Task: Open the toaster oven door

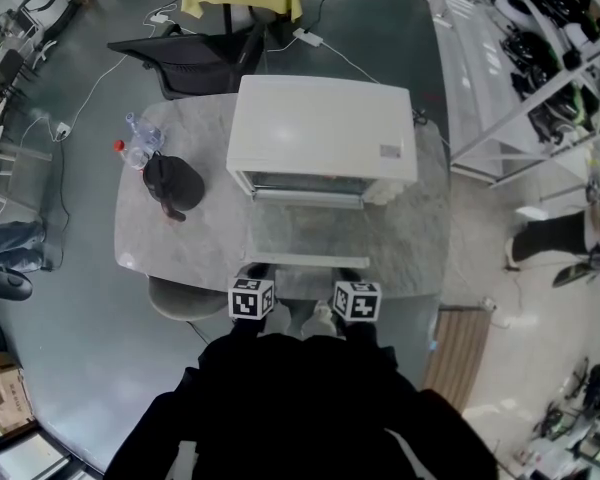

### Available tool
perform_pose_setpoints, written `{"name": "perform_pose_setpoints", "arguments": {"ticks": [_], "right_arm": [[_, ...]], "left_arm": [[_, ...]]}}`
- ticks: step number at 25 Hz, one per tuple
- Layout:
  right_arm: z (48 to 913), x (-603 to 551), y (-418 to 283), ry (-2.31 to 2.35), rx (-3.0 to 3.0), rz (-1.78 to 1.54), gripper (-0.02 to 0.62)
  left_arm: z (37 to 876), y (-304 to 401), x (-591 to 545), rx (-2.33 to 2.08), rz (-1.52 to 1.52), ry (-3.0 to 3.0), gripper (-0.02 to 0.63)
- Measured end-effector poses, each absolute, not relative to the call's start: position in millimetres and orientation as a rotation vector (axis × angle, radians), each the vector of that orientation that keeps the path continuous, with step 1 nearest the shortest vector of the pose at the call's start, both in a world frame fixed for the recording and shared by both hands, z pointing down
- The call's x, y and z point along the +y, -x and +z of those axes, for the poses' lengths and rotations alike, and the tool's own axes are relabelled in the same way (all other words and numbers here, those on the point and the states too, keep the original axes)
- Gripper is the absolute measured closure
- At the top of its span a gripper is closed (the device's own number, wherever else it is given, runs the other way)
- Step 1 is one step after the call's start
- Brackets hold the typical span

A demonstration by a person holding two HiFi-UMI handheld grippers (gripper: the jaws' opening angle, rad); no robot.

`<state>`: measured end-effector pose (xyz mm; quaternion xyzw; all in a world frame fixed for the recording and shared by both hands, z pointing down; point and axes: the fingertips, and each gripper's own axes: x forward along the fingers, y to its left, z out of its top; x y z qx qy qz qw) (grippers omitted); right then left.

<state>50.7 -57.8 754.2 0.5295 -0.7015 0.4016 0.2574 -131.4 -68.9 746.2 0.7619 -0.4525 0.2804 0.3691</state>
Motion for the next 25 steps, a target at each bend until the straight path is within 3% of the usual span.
{"name": "perform_pose_setpoints", "arguments": {"ticks": [25], "right_arm": [[777,-39,-59,-1.406,-1.818,1.151,0.592]], "left_arm": [[772,134,-57,-1.124,0.756,-1.863,0.603]]}}
